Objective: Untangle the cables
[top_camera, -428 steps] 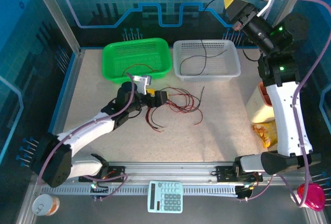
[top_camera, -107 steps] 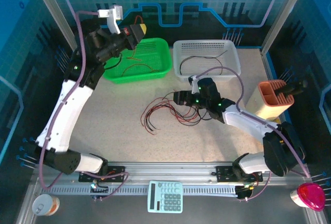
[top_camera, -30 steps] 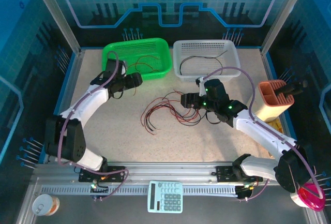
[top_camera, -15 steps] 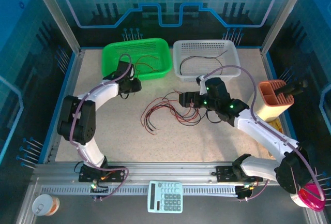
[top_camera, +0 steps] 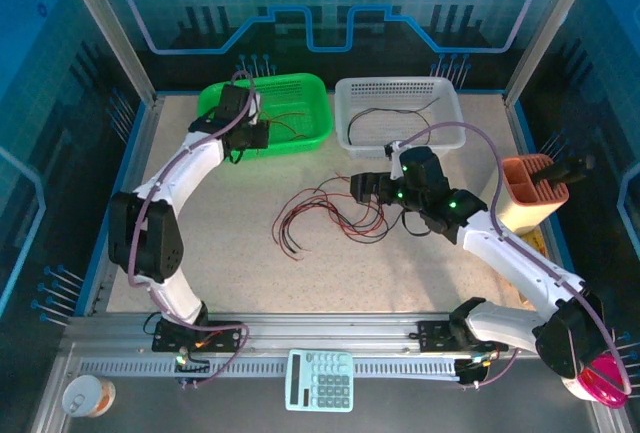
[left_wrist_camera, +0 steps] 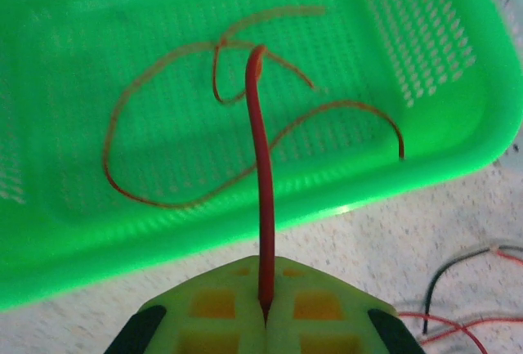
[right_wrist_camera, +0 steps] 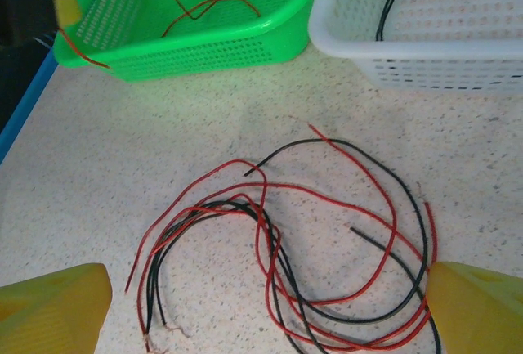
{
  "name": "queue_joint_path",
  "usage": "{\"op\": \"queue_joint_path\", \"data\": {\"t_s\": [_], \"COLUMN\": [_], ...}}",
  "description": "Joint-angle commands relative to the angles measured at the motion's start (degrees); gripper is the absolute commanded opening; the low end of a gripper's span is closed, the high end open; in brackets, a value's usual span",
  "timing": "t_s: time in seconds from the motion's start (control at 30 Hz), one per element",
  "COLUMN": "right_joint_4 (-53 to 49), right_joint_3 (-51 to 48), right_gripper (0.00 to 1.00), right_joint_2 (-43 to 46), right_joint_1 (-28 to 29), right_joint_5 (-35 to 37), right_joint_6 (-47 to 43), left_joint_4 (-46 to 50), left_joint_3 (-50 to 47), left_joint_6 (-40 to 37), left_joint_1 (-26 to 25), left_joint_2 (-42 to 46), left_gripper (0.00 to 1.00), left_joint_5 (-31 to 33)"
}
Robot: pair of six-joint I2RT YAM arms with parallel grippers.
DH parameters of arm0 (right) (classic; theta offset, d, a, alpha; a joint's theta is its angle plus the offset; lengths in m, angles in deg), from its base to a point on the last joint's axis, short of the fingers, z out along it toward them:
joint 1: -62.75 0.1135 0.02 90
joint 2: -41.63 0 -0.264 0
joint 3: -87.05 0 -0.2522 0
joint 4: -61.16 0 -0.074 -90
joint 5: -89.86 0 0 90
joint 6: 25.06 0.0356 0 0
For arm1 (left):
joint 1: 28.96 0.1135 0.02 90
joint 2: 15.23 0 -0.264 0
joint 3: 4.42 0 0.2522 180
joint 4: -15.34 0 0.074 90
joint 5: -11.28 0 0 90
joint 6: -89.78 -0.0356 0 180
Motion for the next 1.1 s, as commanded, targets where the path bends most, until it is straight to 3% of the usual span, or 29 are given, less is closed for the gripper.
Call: {"op": "queue_joint_path", "data": {"t_s": [0.0,0.33,0.53,0.6,0.73,0.83,1.07], "right_joint_4": [-2.24,-5.17,-9.44,-10.11,-11.48,-12.36,-15.36], "right_joint_3": [2.52,0.68,1.36,1.21,1.01,1.27,1.78], "right_gripper": [1.0,1.0,1.0,1.0,1.0,1.0,1.0], "right_joint_2": [0.33,2.13,3.88,4.64,6.0,6.59,6.19], "right_joint_1": [-0.02,-0.13,-1.38,-1.8,-2.69,-3.31,-4.98], "right_joint_5": [4.12,0.19,-3.35,-3.85,-3.86,-3.82,-1.15], "right_joint_6": [-0.34,-3.3,-4.38,-4.28,-4.03,-3.9,-1.88], "left_joint_4": [4.41,3.63,6.11,7.98,9.47,9.73,14.07], "left_joint_3": [6.37,21.1,26.82,28.45,29.09,29.08,34.2], "left_joint_6": [-7.23,-15.41,-15.89,-15.76,-14.84,-13.53,-8.77], "left_joint_1": [-0.18,-0.05,1.78,2.18,2.37,2.37,2.54], "left_joint_2": [-0.96,-17.22,-27.81,-30.59,-32.07,-30.9,-28.56], "left_gripper": [0.0,0.0,0.05,0.13,0.53,0.7,0.88], "left_joint_5": [6.79,20.15,23.32,23.86,22.22,19.14,9.34]}}
